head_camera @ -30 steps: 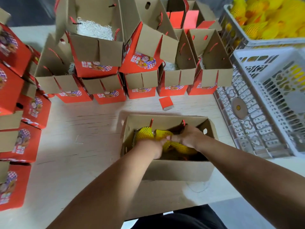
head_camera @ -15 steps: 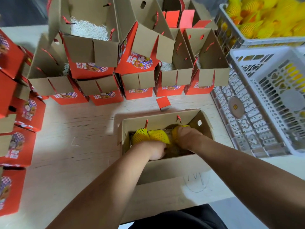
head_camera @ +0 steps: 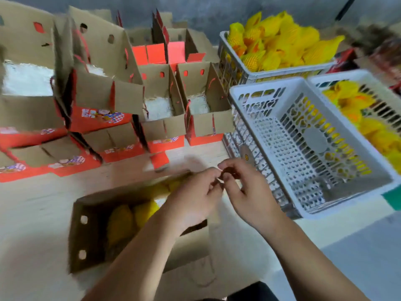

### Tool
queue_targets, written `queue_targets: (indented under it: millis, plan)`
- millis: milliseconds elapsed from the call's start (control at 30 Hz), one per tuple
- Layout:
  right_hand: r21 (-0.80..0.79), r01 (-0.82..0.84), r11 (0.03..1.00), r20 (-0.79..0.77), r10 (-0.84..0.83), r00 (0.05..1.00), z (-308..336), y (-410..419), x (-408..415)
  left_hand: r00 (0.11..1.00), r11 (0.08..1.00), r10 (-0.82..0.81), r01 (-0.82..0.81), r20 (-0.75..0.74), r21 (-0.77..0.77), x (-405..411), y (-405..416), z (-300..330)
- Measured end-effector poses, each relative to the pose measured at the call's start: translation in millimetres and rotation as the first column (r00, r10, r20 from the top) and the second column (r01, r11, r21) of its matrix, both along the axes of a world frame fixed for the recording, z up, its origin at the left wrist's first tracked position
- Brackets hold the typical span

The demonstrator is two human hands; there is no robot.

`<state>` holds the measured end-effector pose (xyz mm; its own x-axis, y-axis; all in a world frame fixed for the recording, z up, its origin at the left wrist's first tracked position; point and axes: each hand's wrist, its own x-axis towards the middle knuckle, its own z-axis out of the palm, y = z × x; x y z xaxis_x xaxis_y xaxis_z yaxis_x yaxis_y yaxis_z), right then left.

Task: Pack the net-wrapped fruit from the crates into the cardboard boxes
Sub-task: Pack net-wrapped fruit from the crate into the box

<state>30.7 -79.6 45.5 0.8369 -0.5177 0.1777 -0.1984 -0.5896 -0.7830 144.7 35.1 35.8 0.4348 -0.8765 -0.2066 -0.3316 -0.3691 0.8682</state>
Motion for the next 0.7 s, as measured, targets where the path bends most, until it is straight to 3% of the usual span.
queue_targets:
  millis: [133,367,467,533,600,700]
  plan:
    - [-0.018,0.177,0.984,0.074,-0.175,0.982,10,-116,-51,0.989,0.976,0.019,-0.051,-0.15,-0.212,-55,-129,14]
    - [-0.052,0.304,0.951,0.017,-0.303,0.953,3,-320,-135,0.989,0.977,-0.012,-0.02,-0.147,-0.214,-141,-350,4]
    - [-0.041,0.317,0.947,0.014,-0.317,0.948,-3,-396,-162,0.997,0.98,-0.006,-0.008,-0.071,-0.2,-163,-419,-3]
    - [-0.045,0.353,0.935,-0.068,-0.355,0.932,-16,-450,-174,1.0,0.974,0.016,-0.01,0.027,-0.225,-171,-457,-5]
    - [-0.135,0.398,0.907,-0.264,-0.42,0.868,-37,-504,-177,0.988,0.972,0.014,0.022,0.151,-0.234,-176,-491,-4]
    - [-0.2,0.256,0.946,-0.589,-0.325,0.74,-72,-558,-165,0.942,0.982,-0.092,0.141,0.324,-0.129,-180,-538,-7]
